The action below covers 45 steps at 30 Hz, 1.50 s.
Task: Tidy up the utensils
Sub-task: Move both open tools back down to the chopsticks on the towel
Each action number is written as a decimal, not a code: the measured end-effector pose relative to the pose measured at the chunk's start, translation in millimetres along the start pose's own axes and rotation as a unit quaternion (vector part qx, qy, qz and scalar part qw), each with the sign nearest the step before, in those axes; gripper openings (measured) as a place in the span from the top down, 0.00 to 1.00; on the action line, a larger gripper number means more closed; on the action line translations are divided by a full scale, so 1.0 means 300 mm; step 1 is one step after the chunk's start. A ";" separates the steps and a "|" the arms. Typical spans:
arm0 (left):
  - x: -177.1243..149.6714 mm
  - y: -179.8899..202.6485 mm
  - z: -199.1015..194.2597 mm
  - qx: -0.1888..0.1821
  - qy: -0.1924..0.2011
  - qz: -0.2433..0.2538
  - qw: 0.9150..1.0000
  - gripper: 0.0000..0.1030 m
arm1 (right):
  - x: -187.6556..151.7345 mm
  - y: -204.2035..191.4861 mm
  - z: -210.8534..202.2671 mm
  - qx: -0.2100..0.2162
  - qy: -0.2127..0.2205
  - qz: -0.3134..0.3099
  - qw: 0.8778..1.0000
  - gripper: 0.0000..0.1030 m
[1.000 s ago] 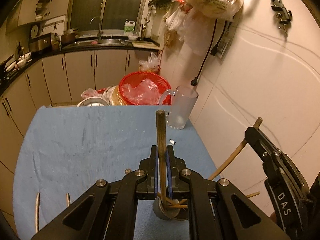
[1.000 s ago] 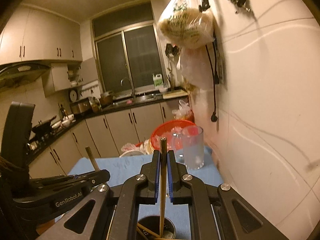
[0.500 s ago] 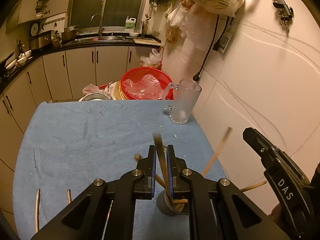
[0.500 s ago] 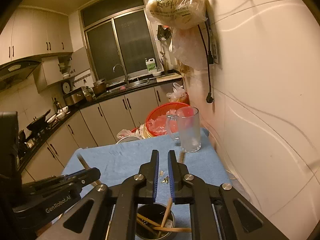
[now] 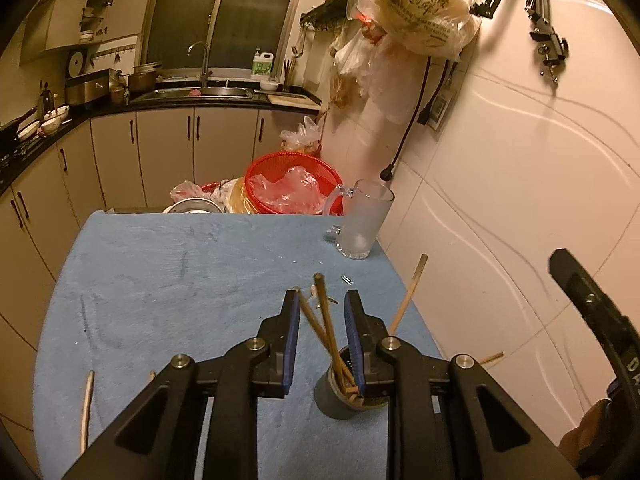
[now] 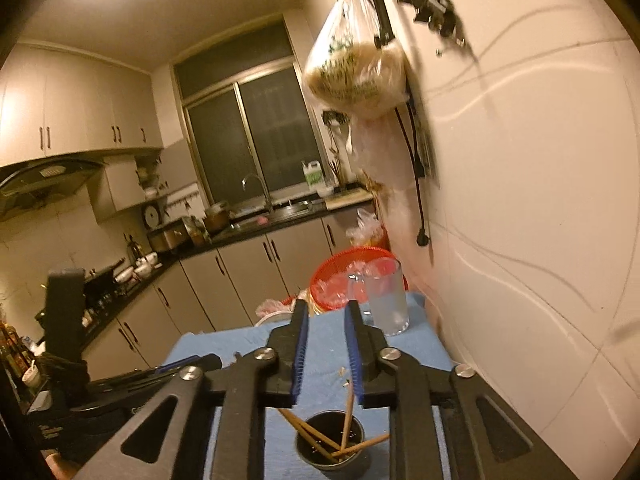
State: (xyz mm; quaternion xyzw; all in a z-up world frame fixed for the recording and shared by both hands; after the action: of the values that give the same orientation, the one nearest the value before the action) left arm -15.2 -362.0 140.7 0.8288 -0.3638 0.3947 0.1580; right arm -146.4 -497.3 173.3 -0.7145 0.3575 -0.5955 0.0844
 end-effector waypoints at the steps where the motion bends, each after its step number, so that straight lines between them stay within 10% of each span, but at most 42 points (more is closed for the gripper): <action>1: -0.008 -0.006 -0.013 0.001 0.001 -0.001 1.000 0.78 | -0.006 -0.007 -0.022 0.004 0.005 0.000 1.000 0.70; 5: -0.056 -0.042 -0.051 0.007 0.001 -0.007 1.000 0.76 | -0.065 -0.033 -0.067 0.019 0.001 -0.008 1.000 0.50; 28: -0.721 -0.313 -0.003 0.034 -0.148 0.012 0.988 0.70 | -0.848 0.076 0.161 -0.035 -0.246 -0.055 0.967 0.50; 42: -0.755 -0.157 0.178 0.048 -0.210 0.131 0.968 0.70 | -0.900 0.160 0.177 -0.051 -0.272 -0.034 0.960 0.51; 45: -0.753 -0.185 0.231 0.075 -0.236 0.107 0.963 0.86 | -0.890 0.166 0.175 -0.050 -0.274 -0.034 0.960 0.51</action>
State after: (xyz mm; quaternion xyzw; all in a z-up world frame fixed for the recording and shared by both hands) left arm -33.3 -254.0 -76.0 0.8644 -0.4462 0.2284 -0.0384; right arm -128.2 -386.3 -79.4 -0.8653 0.3259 -0.3606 0.1229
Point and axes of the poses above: each gripper's, at about its wrist camera, not at the fingertips, and z roughly the way its jaws point, y to its right, x to its top, the point moved 6 cm from there along z, roughly the way its jaws point, and after that the axes turned 13 degrees about z, right-handed, at the moved point
